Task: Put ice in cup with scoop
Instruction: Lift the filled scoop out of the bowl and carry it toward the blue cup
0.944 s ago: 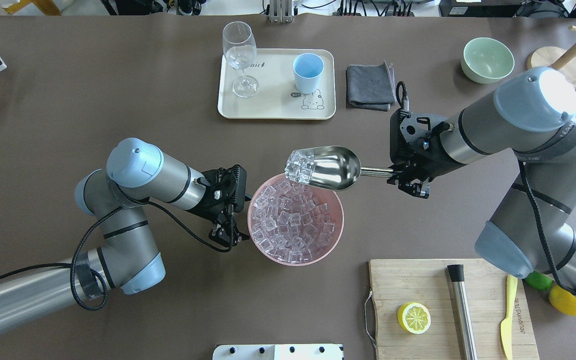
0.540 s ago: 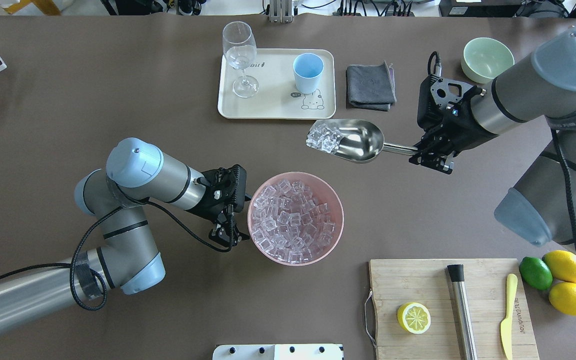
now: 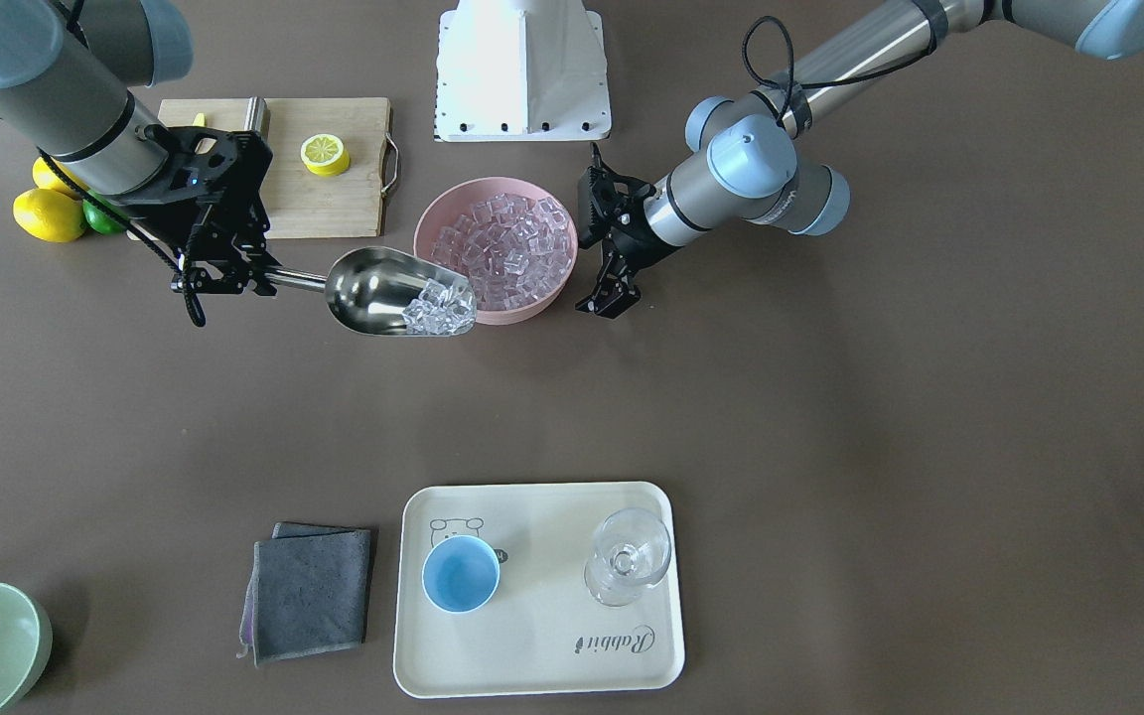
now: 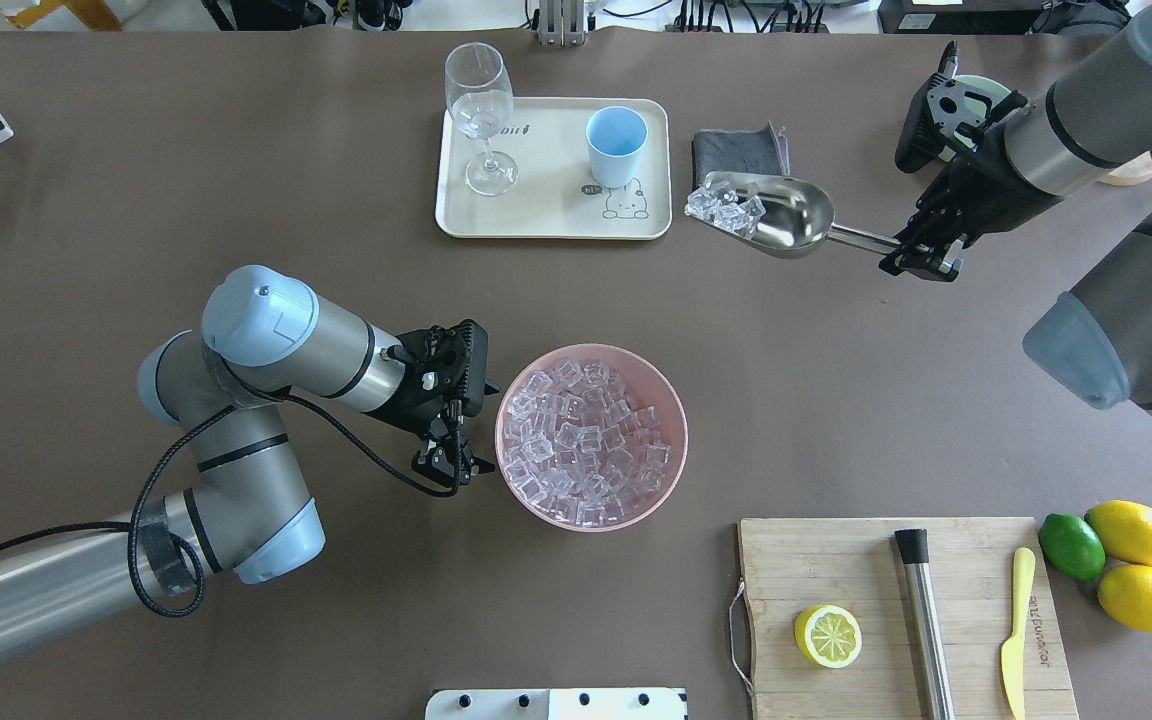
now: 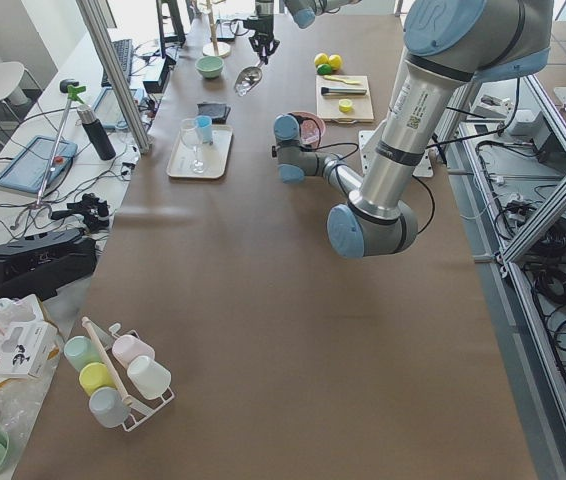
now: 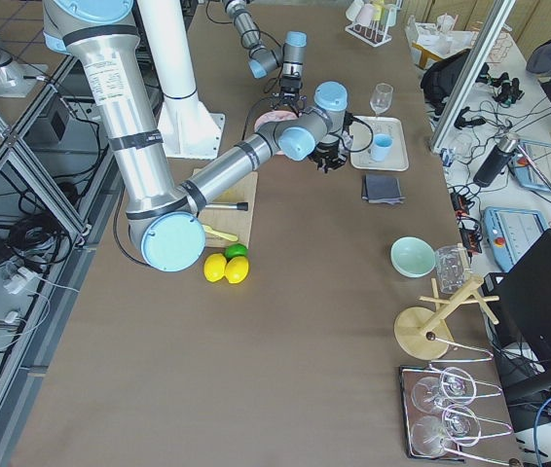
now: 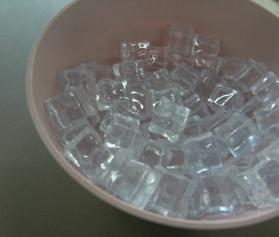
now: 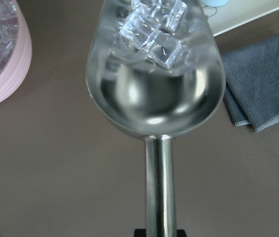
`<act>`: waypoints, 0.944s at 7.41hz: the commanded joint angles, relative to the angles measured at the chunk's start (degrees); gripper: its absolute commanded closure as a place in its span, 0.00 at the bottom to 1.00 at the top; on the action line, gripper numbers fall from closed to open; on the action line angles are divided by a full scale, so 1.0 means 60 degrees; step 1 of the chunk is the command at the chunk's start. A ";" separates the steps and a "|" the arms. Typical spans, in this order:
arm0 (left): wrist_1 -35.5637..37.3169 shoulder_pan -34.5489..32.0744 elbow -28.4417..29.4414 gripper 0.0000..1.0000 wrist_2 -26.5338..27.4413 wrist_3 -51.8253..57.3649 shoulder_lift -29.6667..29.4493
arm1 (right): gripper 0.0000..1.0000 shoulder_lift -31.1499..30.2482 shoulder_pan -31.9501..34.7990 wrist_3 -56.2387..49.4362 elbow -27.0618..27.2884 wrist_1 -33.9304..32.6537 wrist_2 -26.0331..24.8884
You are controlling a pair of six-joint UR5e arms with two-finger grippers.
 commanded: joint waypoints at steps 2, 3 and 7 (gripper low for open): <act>0.2858 -0.0042 -0.1973 0.02 0.0080 0.0404 0.0513 | 1.00 0.1187 0.0309 0.0963 -0.1383 -0.0057 0.0166; 0.2964 -0.0056 -0.2223 0.02 0.0080 0.0450 0.0835 | 1.00 0.1451 0.0338 0.0964 -0.1764 -0.0057 0.0123; 0.6264 -0.0159 -0.3612 0.02 0.0603 0.0975 0.1029 | 1.00 0.2810 0.0352 0.2193 -0.2906 -0.0303 -0.0257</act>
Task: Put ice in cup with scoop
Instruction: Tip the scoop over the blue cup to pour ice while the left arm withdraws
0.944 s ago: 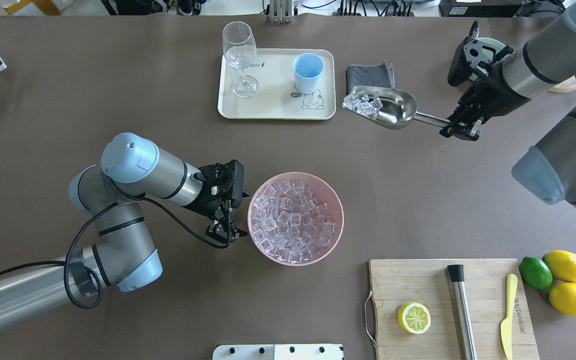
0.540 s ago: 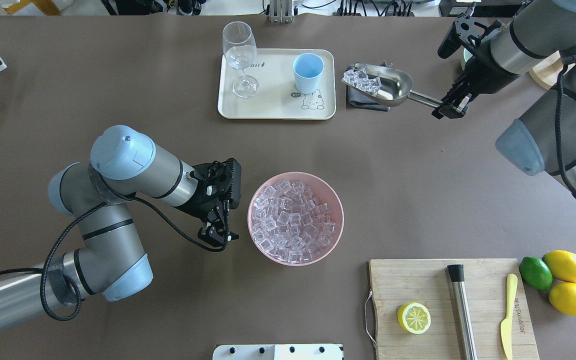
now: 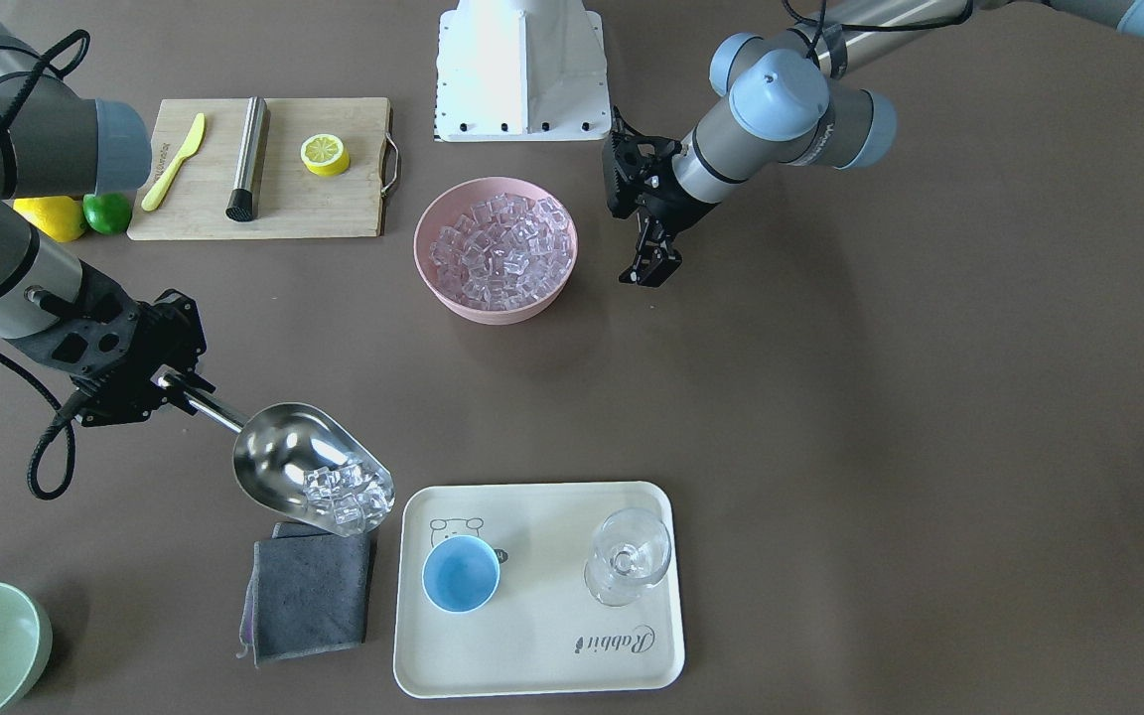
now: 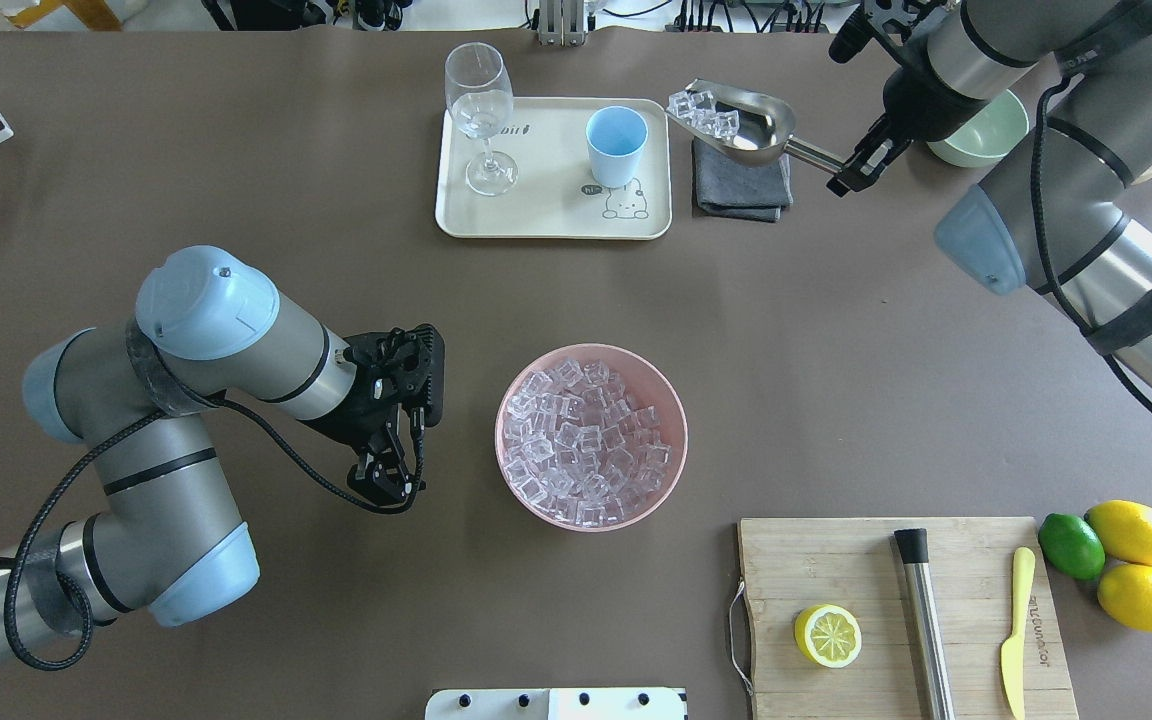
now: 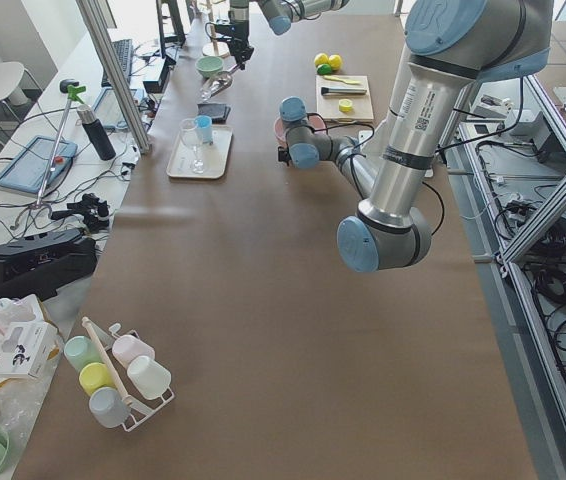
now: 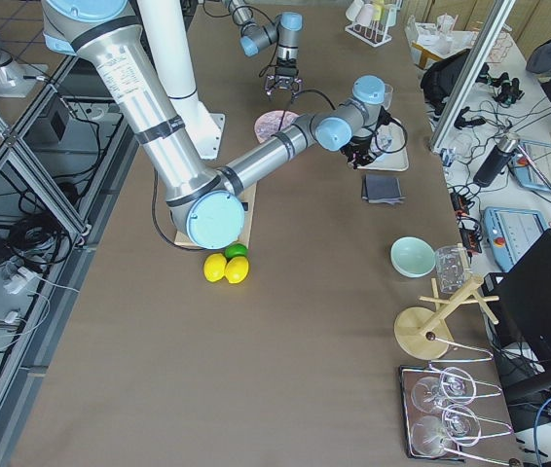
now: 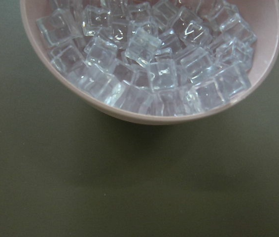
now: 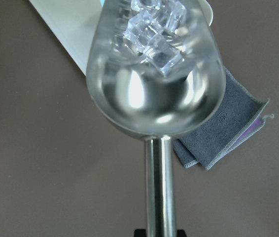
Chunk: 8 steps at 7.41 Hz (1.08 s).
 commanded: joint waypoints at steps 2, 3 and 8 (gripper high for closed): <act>0.2757 0.0001 -0.0840 0.02 0.1310 0.1546 0.0074 | 1.00 0.1358 -0.0026 0.0307 -0.0736 -0.1118 -0.0606; 0.3294 -0.0115 -0.0825 0.02 0.1371 0.1564 0.0032 | 1.00 0.1520 -0.0098 0.0292 -0.0896 -0.1208 -0.0768; 0.5141 -0.3626 -0.0679 0.02 -0.0250 0.1564 0.0090 | 1.00 0.2357 -0.0788 -0.1430 -0.0884 -0.3534 -0.1634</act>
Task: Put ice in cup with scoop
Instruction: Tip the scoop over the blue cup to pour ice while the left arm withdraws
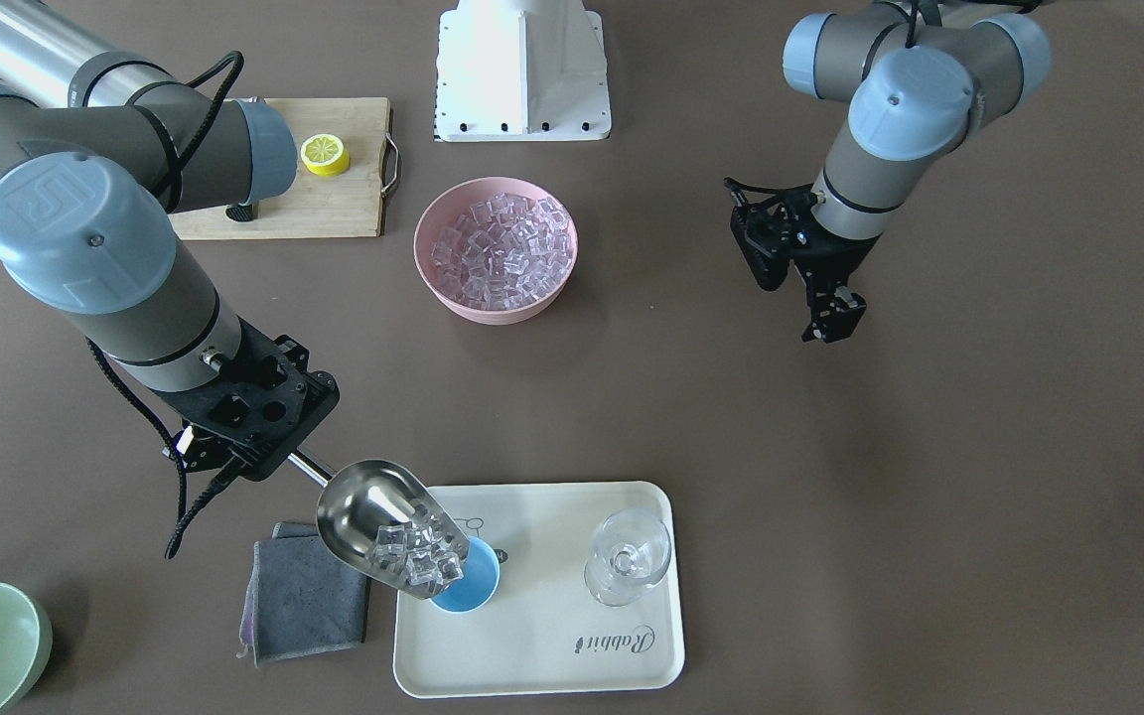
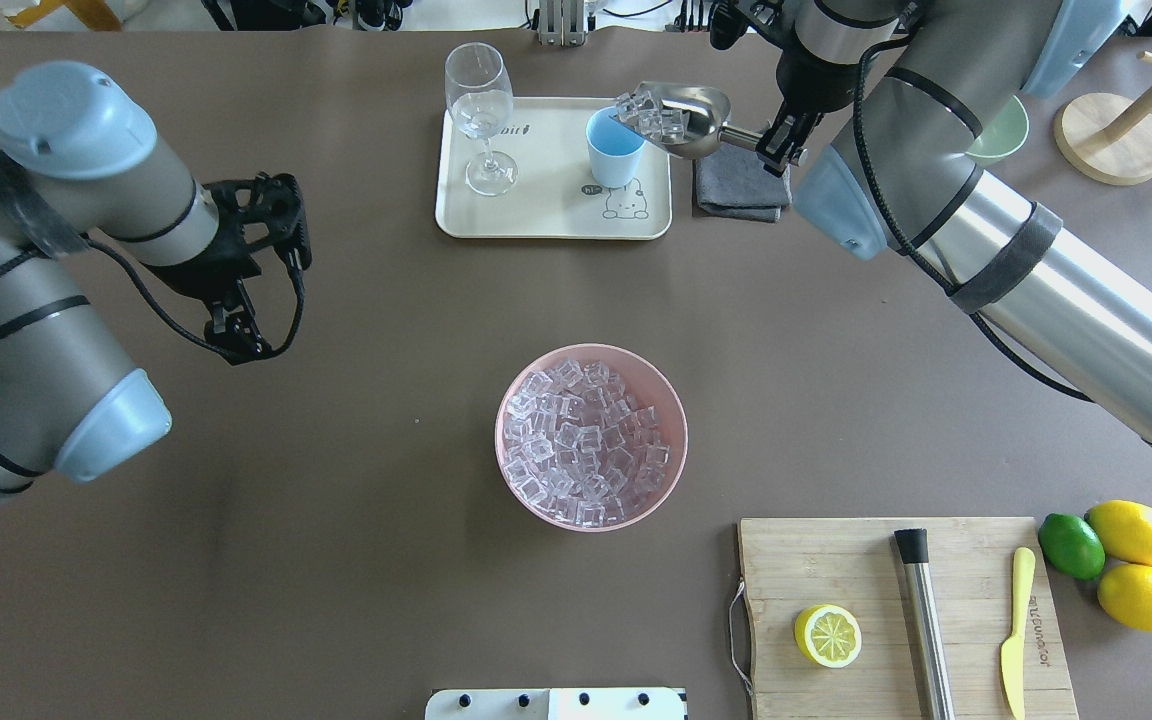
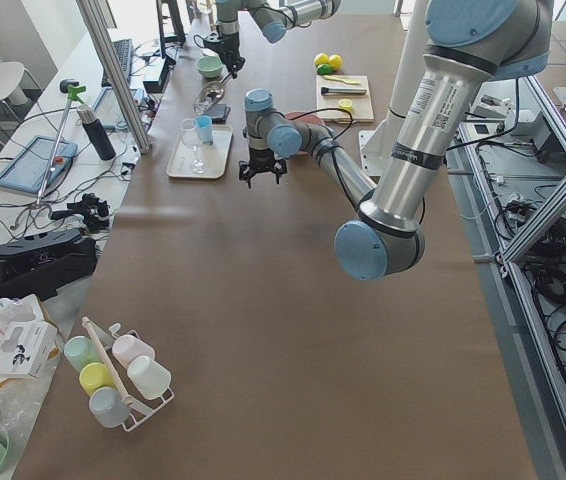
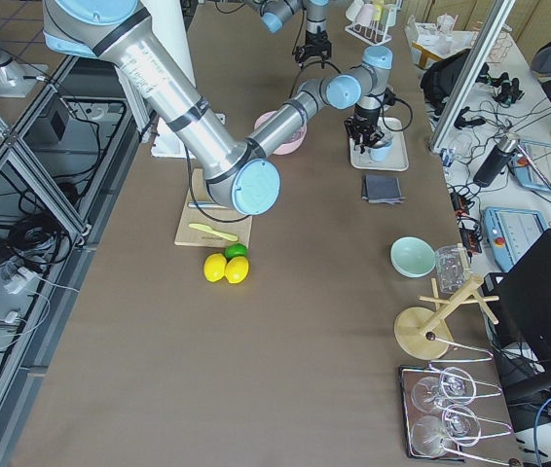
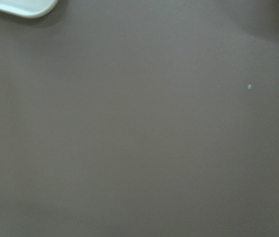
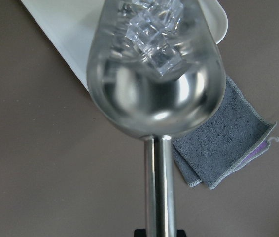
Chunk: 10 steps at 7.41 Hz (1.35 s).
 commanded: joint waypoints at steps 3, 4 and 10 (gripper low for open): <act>0.2287 -0.4668 0.0050 0.02 -0.2669 0.0003 0.0595 | 1.00 0.0498 -0.0057 -0.1251 -0.0063 -0.1609 -0.0100; 0.2827 -0.5159 0.0050 0.02 -0.2777 0.0003 0.0657 | 1.00 0.0761 -0.0057 -0.1266 -0.0281 -0.1860 -0.0100; 0.2892 -0.6581 0.0444 0.02 -0.3497 -0.2325 0.2705 | 1.00 0.1567 0.0074 -0.1252 -0.0999 -0.3104 -0.0013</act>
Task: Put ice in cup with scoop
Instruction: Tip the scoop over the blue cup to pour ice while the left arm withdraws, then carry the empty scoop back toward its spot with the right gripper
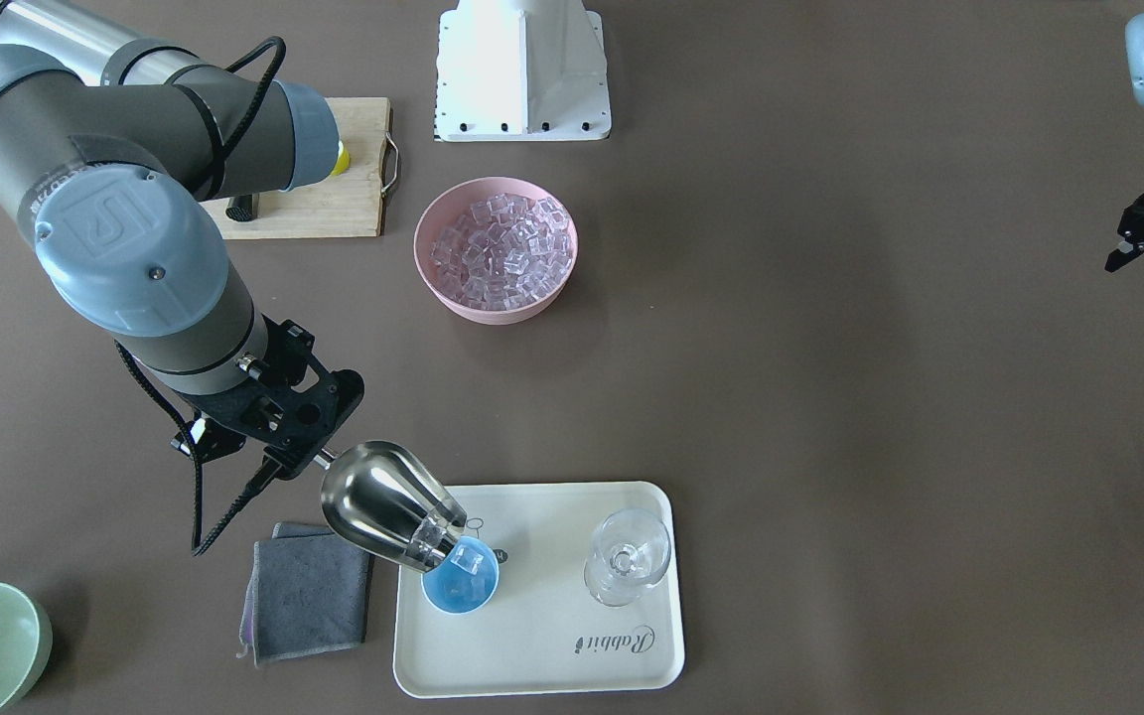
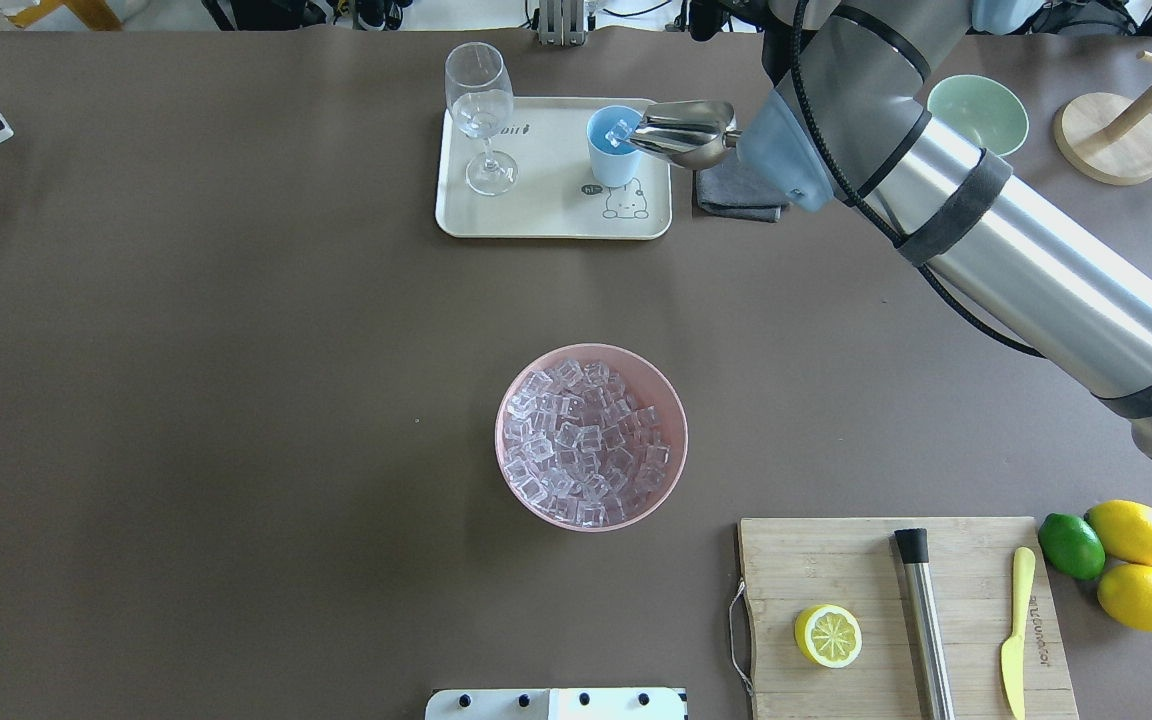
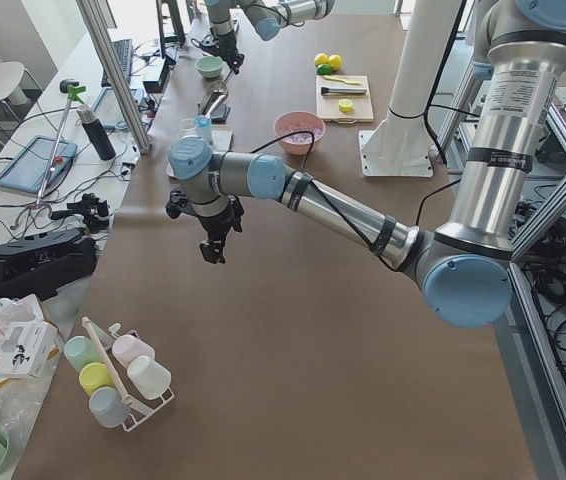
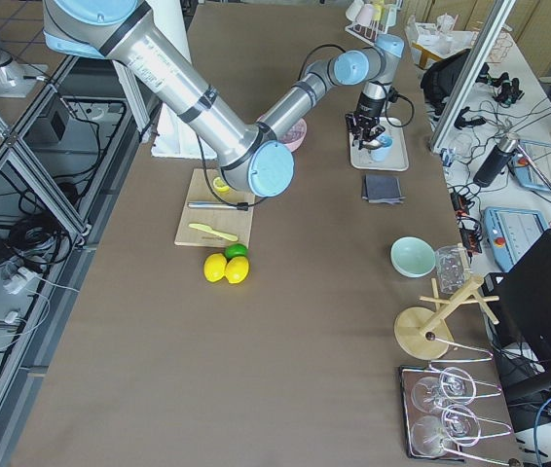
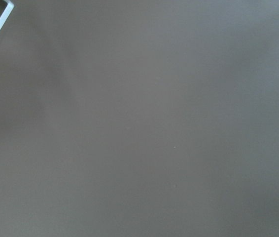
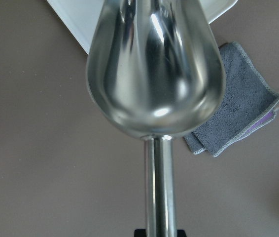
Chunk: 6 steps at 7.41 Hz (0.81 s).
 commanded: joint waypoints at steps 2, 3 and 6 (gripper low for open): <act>-0.0082 -0.0888 0.0225 0.02 0.0001 -0.1621 0.1300 | 1.00 0.0216 0.0275 0.0071 -0.0058 -0.0586 0.0065; -0.0097 -0.0918 -0.0371 0.02 -0.0058 -0.1651 0.1813 | 1.00 -0.0583 0.0408 0.0216 0.0771 -0.0572 0.0197; -0.0097 -0.1209 -0.0261 0.02 0.0015 -0.1652 0.1847 | 1.00 -0.3816 0.0833 0.1936 0.3859 0.0169 0.0535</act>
